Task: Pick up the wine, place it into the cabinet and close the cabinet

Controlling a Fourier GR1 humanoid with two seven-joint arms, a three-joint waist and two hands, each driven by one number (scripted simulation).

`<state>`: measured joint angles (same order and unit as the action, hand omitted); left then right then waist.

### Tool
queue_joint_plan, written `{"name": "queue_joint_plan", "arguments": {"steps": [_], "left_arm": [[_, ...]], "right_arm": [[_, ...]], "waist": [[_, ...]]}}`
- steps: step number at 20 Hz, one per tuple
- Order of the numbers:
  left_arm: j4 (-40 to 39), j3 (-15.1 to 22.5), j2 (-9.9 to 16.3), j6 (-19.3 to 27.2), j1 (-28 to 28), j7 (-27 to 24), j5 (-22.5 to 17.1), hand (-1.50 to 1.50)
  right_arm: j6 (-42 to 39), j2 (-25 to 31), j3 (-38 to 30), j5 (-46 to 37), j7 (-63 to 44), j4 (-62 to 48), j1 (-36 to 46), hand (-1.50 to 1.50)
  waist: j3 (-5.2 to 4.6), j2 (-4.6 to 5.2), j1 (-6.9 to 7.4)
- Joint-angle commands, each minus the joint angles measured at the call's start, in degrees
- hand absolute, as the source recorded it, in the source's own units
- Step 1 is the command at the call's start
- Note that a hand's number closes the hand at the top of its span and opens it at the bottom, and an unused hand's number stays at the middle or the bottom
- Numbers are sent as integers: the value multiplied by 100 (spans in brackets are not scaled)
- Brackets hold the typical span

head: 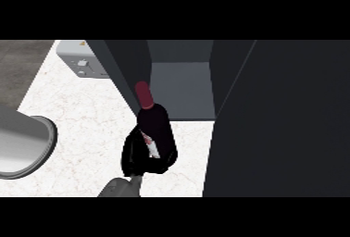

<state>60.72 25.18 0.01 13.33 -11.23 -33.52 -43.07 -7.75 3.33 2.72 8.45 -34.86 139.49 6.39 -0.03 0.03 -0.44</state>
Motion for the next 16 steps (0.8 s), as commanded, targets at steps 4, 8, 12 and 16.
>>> {"name": "queue_joint_plan", "arguments": {"steps": [4, 8, 12, 16], "left_arm": [[-1176, 113, -1, -350, -585, -864, -464, 150], [-1030, 302, -1, 228, -1191, -449, -772, 150], [-1979, 362, -1, 8, -1913, -947, -1430, 150], [-2006, 671, -1, 266, -1960, -1134, -1639, 150]], "right_arm": [[-193, -31, -42, 338, 142, 219, -345, -150], [-17, -178, 210, 35, 208, 51, -269, -150], [57, -158, 208, 87, 3, 52, -53, -150], [-83, 211, -608, 774, -80, -164, 381, -150]], "waist": [[0, 4, -18], [1, 0, -6], [-3, 15, -61], [-1, 14, -45]]}}
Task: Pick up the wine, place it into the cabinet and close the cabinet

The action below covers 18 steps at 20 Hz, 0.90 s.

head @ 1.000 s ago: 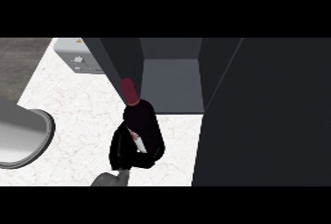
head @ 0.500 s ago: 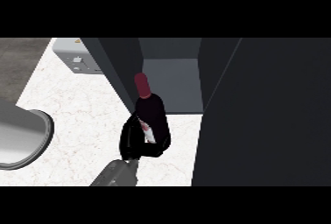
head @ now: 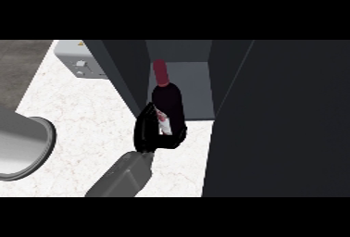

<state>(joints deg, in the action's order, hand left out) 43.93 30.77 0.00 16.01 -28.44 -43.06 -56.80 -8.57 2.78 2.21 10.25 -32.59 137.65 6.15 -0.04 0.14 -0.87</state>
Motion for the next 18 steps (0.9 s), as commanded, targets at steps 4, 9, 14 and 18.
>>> {"name": "queue_joint_plan", "arguments": {"steps": [4, 9, 14, 18], "left_arm": [[-927, -310, 0, -203, -734, 74, -408, 150], [-1525, -350, 0, -374, -1309, -138, -782, 150], [-1456, -721, -1, -143, -1764, 248, -656, 150], [-2271, -825, 0, -217, -2493, 405, -903, 150]], "right_arm": [[-205, 206, -588, 558, 283, -353, 158, -150], [26, -163, 193, -182, 367, -211, -32, -150], [31, -20, 76, 58, -4, 367, -279, -150], [86, -178, 397, -324, 253, -90, 46, -150]], "waist": [[2, 8, 1], [-1, 19, -49], [2, -7, 11], [-2, 34, -78]]}}
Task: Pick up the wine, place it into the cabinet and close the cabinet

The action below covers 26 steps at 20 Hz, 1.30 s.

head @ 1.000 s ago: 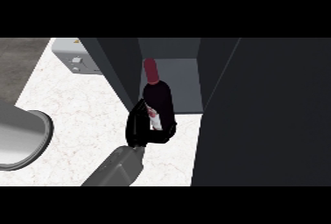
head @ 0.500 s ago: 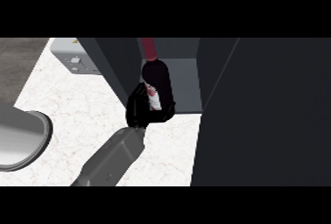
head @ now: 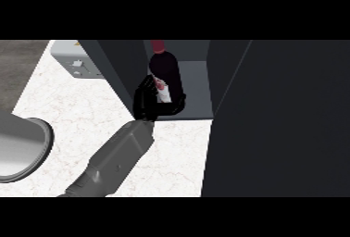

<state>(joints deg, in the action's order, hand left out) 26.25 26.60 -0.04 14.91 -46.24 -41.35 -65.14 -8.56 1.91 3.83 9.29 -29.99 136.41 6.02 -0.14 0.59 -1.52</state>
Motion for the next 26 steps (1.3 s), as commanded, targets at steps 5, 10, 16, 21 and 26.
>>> {"name": "queue_joint_plan", "arguments": {"steps": [5, 10, 16, 21, 26], "left_arm": [[-874, -461, 131, -192, -1087, 468, 36, 150], [-1127, -350, 4, 164, -1426, 709, -75, 150], [-1093, -262, 4, 314, -1566, 771, -272, 150], [-951, -100, 4, 167, -1113, 394, -545, 150], [-928, 146, 4, 196, -926, 284, -733, 150]], "right_arm": [[-143, -14, -111, 158, 291, 55, -476, -150], [-73, 29, -21, 120, 98, -176, 129, -150], [-369, 70, -222, 386, 553, -319, -291, -150], [-282, 9, -35, 193, 521, -491, 100, -150], [-256, -29, 28, 191, 506, -438, 108, -150]], "waist": [[14, -14, -18], [7, 36, -154], [13, 47, -246], [6, 81, -369], [6, 96, -475]]}}
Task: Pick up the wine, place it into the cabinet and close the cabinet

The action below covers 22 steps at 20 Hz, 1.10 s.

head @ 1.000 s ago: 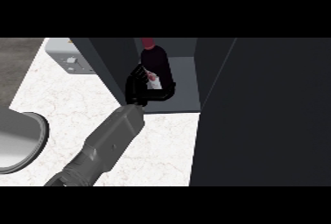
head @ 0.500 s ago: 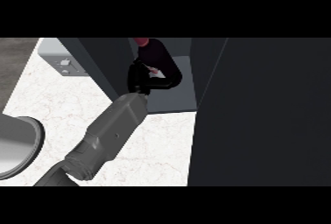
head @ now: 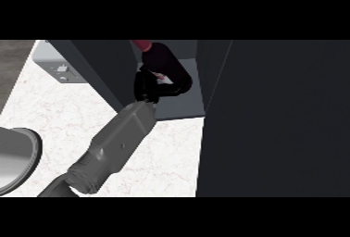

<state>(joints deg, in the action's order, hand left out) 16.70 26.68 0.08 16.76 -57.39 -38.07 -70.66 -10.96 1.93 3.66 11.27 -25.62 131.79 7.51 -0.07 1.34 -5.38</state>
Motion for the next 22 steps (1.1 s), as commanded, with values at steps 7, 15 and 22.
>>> {"name": "queue_joint_plan", "arguments": {"steps": [7, 15, 22], "left_arm": [[247, 674, -7, 63, 240, -23, -386, 150], [807, 980, -8, 535, 426, -454, -1126, 150], [728, 961, -8, 914, 45, -589, -1680, -150]], "right_arm": [[52, -32, 144, 3, -169, -43, 193, -150], [21, -96, 205, -5, -13, -88, 116, -150], [-4, -101, 324, -139, 32, -35, -13, -150]], "waist": [[-5, 42, -160], [-6, 47, -255], [-3, 31, -210]]}}
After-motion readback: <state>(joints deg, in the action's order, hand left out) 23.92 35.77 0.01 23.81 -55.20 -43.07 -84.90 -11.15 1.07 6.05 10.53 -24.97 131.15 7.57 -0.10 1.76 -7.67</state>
